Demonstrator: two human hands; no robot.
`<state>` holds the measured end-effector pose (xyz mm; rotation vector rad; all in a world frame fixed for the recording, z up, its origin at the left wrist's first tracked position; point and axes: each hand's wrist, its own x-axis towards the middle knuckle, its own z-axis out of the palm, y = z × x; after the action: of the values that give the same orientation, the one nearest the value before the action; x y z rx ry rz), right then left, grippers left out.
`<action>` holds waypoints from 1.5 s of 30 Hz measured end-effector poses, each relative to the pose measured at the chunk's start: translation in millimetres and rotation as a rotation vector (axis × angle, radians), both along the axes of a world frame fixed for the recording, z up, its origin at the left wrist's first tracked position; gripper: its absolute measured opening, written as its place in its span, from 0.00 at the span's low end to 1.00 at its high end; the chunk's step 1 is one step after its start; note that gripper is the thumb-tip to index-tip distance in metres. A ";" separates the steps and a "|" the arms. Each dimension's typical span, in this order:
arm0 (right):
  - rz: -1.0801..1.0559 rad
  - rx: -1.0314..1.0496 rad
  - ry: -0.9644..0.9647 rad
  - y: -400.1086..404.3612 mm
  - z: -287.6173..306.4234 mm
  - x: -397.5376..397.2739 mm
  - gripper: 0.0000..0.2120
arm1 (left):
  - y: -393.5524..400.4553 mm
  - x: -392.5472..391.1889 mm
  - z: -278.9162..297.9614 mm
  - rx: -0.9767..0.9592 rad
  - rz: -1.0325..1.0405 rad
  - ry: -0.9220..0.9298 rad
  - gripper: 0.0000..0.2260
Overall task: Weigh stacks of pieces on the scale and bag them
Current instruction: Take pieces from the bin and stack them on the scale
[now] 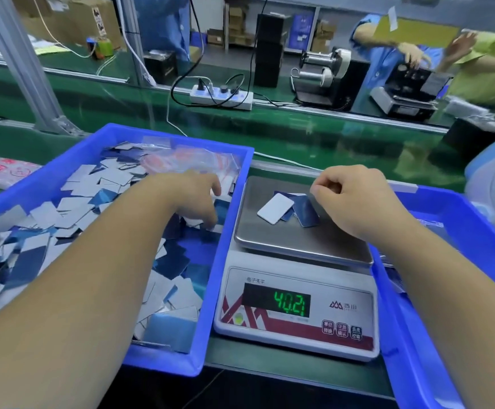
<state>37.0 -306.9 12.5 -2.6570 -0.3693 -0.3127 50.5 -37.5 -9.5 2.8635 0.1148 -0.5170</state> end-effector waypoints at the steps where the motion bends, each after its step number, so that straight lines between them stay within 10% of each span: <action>1: 0.006 0.002 0.001 -0.1 -0.2 0.3 0.10 | -1.8 -1.7 0.1 0.058 -0.036 0.037 0.32; 12: 0.046 -0.001 0.041 1.7 -1.5 0.2 0.11 | -11.2 -1.4 -6.7 -0.042 -0.009 -0.039 0.33; 19: 0.065 0.018 0.045 2.1 -1.7 -0.7 0.11 | -12.3 7.8 -12.7 -0.487 0.221 -0.241 0.10; 37: 0.065 0.048 0.029 0.2 0.8 -1.4 0.11 | 1.0 10.5 0.1 -0.602 0.405 -0.390 0.14; 45: -0.039 0.147 -0.047 -12.6 3.5 9.8 0.11 | -40.2 -8.9 29.9 -1.535 0.230 -0.471 0.15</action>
<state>46.8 -319.5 16.0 -2.5185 -0.2976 -0.3996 41.7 -77.7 20.4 1.3576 -0.0382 0.1494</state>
